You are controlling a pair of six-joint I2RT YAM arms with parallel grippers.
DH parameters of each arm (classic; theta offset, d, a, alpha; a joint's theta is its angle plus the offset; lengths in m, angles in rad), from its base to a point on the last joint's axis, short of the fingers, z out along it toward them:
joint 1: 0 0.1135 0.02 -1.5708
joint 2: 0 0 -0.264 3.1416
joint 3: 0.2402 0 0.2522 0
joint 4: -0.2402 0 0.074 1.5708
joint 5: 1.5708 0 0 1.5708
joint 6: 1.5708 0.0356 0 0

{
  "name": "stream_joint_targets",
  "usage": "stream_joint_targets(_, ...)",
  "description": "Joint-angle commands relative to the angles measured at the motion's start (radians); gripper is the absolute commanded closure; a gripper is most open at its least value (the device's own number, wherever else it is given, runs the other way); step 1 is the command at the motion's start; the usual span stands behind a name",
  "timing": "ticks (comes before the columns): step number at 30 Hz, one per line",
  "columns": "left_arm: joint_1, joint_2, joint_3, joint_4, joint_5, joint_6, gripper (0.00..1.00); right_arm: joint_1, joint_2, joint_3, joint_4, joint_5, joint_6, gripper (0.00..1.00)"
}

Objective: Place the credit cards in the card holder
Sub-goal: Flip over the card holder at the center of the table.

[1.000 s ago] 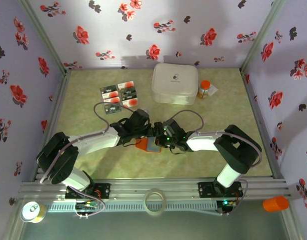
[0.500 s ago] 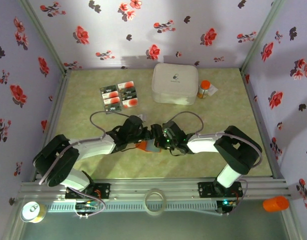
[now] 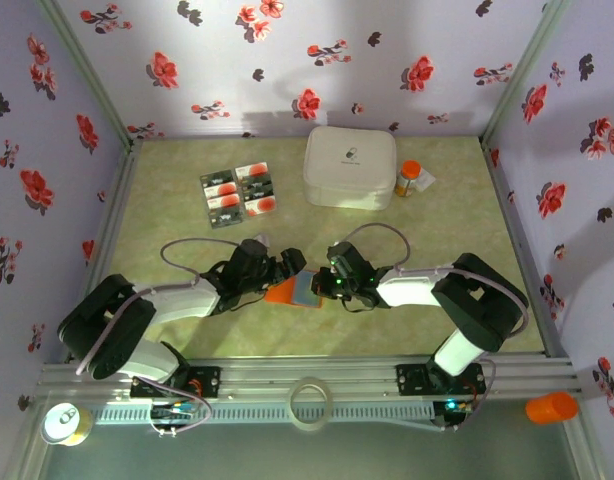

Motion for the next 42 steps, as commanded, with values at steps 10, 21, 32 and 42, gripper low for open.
stream_joint_targets(10, 0.003, -0.016, -0.022, -0.173, -0.047, 0.183, 0.0, -0.006, 0.003, 0.047, -0.116, 0.002, -0.03, 1.0)
stream_joint_targets(21, -0.044, -0.035, -0.043, -0.225, -0.084, 0.262, 0.0, -0.055, 0.034, 0.08, -0.123, -0.038, -0.041, 1.0)
stream_joint_targets(32, -0.073, -0.075, 0.004, -0.313, -0.127, 0.378, 0.03, -0.07, 0.044, 0.124, -0.149, -0.066, -0.055, 1.0)
stream_joint_targets(42, -0.111, -0.072, 0.043, -0.384, -0.2, 0.466, 0.07, -0.073, 0.032, 0.179, -0.186, -0.076, -0.067, 1.0)
